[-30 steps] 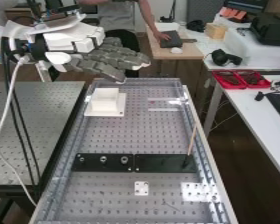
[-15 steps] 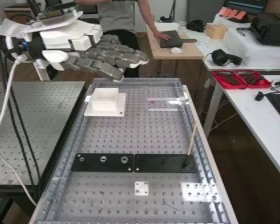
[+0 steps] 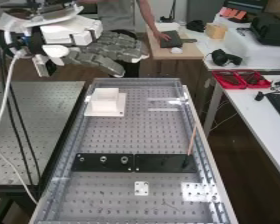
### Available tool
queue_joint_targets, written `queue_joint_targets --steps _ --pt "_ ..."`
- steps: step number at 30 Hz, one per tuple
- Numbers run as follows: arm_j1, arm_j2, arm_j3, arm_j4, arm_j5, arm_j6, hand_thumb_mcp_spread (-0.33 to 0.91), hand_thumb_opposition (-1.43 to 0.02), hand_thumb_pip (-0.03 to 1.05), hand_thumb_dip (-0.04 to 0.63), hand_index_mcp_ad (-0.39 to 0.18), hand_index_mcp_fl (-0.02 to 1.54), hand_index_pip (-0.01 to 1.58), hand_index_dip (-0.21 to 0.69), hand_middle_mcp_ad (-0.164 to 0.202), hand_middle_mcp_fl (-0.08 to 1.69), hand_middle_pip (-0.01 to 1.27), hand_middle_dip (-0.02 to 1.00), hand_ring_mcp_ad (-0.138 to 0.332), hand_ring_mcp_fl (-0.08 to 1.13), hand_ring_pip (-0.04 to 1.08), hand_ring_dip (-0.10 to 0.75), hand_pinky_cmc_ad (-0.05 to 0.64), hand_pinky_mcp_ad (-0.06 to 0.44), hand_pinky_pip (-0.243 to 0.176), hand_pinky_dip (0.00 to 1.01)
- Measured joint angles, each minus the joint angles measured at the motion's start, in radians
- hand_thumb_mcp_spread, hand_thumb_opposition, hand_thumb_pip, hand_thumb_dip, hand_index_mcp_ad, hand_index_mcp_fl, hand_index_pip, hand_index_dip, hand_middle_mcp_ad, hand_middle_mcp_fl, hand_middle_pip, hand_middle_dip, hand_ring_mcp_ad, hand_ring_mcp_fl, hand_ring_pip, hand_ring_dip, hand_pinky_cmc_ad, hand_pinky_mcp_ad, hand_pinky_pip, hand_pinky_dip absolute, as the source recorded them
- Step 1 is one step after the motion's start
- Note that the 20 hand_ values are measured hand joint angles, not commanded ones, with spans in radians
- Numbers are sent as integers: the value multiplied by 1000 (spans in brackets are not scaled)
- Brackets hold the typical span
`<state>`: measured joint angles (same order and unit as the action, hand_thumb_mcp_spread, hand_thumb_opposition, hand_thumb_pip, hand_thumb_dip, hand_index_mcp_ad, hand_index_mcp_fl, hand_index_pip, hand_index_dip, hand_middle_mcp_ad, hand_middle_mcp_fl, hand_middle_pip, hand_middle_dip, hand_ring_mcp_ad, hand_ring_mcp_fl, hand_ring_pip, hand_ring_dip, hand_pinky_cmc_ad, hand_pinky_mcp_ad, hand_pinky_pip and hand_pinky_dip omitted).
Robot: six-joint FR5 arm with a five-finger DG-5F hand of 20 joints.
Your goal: Grab the pcb board and place it in the clear container
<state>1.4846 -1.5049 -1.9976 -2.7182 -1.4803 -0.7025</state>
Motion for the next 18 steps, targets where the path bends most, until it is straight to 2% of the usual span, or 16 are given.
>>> queue_joint_targets --steps 10,18 --pt "-2 -1 1 -3 -4 1 307 -757 569 141 -40 138 134 154 65 66 134 173 215 12 80 2 316 134 -87 614" --pt "-2 1 5 -9 -5 2 307 -757 569 141 -40 171 119 169 66 66 138 173 215 12 80 2 316 138 -87 614"
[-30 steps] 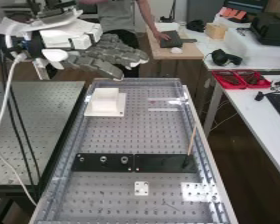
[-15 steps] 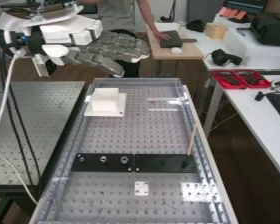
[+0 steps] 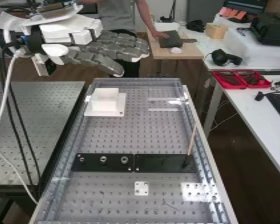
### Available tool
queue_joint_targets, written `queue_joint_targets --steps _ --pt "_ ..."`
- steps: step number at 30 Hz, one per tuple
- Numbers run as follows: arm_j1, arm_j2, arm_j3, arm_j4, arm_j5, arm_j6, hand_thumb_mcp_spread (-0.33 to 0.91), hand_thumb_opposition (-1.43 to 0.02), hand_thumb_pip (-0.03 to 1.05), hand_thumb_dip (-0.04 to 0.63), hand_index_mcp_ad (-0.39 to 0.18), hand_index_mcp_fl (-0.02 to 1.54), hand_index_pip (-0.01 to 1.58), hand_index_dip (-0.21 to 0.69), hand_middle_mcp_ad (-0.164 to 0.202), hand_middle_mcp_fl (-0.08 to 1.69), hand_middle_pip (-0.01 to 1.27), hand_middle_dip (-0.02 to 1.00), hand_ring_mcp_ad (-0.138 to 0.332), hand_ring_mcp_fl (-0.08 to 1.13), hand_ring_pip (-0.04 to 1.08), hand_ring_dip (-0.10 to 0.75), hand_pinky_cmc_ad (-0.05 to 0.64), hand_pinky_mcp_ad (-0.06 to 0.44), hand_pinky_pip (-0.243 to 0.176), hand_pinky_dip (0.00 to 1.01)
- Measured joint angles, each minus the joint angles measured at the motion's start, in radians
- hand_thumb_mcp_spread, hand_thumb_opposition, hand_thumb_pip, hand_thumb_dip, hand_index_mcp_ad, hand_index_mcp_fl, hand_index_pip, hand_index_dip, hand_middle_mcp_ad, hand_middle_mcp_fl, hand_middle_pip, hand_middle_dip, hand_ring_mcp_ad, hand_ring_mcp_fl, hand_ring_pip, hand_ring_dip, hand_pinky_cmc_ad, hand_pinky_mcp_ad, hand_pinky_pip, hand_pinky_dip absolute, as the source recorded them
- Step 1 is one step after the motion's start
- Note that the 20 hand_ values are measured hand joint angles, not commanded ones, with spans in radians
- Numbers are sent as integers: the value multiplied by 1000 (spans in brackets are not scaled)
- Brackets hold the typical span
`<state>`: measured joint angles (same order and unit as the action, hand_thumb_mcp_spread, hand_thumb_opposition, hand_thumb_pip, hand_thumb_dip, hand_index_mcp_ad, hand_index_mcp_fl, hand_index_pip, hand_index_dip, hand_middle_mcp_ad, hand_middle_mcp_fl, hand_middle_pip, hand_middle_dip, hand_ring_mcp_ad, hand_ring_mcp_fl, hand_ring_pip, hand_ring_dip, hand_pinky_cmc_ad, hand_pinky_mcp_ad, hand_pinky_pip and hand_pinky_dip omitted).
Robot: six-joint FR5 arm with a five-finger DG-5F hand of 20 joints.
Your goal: Grab the pcb board and place it in the clear container
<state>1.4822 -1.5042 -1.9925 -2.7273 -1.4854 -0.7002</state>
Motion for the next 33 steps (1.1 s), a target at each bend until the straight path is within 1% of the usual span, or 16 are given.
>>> queue_joint_targets --steps 10,14,19,21,22,23,26,33 --pt "0 -2 17 -15 -10 -3 307 -757 569 141 -40 171 117 166 66 66 138 173 215 12 80 2 316 138 -87 614" --pt "0 -6 24 -24 -12 -1 307 -757 569 141 -40 176 113 187 66 70 138 173 215 12 80 2 316 138 -91 614" --pt "-1 -12 34 -49 -21 11 305 -757 569 141 -40 175 112 182 66 70 138 173 215 12 80 2 316 138 -87 614" --pt "-1 -15 40 -60 -23 14 305 -757 553 141 -40 175 113 194 66 70 138 173 215 12 80 2 316 138 -87 614" --pt "-1 -16 42 -65 -23 14 305 -757 539 141 -40 175 112 188 66 70 138 173 215 12 80 2 316 138 -87 614" --pt "-1 -17 43 -68 -23 13 305 -757 538 141 -40 175 115 202 68 70 138 173 215 12 80 2 316 138 -87 614" --pt "0 -18 49 -82 -24 11 305 -757 538 141 -38 173 105 208 68 66 138 173 215 12 80 2 316 140 -91 614" --pt "0 -26 74 -135 -27 5 305 -757 518 141 -38 171 103 211 68 66 134 173 215 12 80 2 316 138 -91 614"
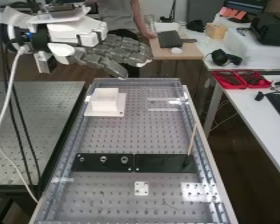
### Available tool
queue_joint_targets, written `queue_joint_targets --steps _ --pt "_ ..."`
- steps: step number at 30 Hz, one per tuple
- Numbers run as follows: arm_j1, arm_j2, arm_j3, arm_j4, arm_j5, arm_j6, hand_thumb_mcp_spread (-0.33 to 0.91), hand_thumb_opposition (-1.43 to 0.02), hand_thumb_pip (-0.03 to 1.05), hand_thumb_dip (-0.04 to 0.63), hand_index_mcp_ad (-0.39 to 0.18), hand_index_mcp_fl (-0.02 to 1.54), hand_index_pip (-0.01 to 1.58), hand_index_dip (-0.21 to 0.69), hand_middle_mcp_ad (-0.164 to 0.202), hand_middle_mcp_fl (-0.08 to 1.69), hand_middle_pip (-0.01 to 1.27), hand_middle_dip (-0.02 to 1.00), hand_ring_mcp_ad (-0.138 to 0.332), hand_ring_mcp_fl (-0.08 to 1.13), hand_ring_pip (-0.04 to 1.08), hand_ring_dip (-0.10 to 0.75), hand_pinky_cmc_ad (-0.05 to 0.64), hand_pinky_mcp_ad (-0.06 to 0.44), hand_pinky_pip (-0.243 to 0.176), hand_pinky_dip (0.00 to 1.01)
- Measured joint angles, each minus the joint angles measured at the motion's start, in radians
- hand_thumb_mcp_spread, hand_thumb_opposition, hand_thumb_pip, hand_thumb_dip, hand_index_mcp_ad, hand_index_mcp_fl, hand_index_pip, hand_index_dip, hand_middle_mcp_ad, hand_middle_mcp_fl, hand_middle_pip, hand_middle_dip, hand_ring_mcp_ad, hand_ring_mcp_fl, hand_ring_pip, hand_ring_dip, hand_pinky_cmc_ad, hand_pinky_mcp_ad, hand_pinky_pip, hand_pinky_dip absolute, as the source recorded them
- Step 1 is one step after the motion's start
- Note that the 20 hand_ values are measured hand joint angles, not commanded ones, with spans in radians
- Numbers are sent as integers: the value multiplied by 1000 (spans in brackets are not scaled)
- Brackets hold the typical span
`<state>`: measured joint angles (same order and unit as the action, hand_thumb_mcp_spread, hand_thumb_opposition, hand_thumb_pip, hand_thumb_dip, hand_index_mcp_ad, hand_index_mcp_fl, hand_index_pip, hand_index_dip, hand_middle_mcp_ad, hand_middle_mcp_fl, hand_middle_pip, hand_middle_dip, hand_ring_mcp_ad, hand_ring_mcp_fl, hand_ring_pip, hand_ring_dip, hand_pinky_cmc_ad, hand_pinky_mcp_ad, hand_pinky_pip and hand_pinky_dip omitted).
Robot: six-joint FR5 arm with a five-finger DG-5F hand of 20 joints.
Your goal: Grab the pcb board and place it in the clear container
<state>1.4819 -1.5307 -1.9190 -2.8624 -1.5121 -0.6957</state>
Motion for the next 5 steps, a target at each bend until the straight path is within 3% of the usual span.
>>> queue_joint_targets --steps 5 --pt "-2 -4 8 -13 -2 -1 305 -757 511 141 -38 171 106 218 68 66 138 173 216 12 77 9 316 138 -91 614"
